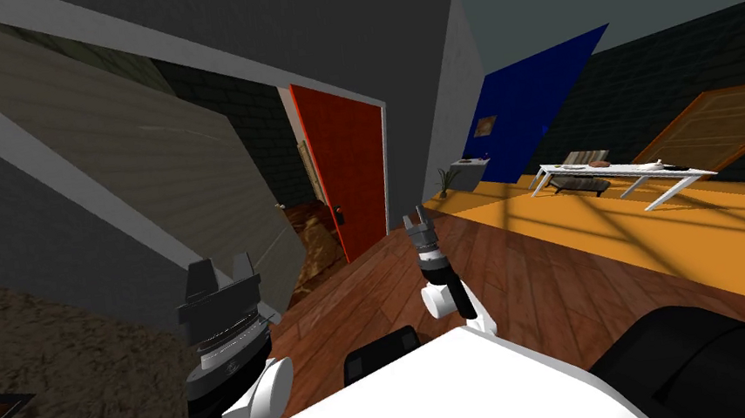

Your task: Push the door open

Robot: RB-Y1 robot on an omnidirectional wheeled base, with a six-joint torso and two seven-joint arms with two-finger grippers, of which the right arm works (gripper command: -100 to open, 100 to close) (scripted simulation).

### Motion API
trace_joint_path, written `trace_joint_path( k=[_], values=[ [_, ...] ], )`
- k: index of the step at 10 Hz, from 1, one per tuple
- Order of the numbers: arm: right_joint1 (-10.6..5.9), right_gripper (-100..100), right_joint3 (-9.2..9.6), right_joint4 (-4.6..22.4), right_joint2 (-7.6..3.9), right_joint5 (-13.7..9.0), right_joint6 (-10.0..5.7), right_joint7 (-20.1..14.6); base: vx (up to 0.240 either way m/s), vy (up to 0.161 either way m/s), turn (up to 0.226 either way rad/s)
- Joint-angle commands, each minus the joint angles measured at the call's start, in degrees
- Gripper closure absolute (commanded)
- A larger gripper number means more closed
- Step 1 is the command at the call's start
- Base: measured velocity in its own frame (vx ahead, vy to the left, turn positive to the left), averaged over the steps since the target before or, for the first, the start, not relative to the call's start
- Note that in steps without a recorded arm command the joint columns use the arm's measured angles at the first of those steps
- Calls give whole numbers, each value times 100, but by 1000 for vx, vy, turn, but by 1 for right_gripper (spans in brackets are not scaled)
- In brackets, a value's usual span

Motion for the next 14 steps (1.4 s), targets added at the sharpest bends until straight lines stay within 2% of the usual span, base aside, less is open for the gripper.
trace_joint_path(
  k=[1,2,4,5,14],
  values=[
    [-146,-100,85,195,-44,-8,49,-33,140,31,-71],
    [-259,-100,182,391,-84,-11,62,-57,152,21,-81],
    [-387,-100,292,611,-122,-15,77,-84,132,15,-52],
    [-518,-100,405,839,-160,-20,92,-113,155,18,-79],
    [-1176,-100,972,1977,-301,-40,167,-254,98,27,-61]
  ],
)
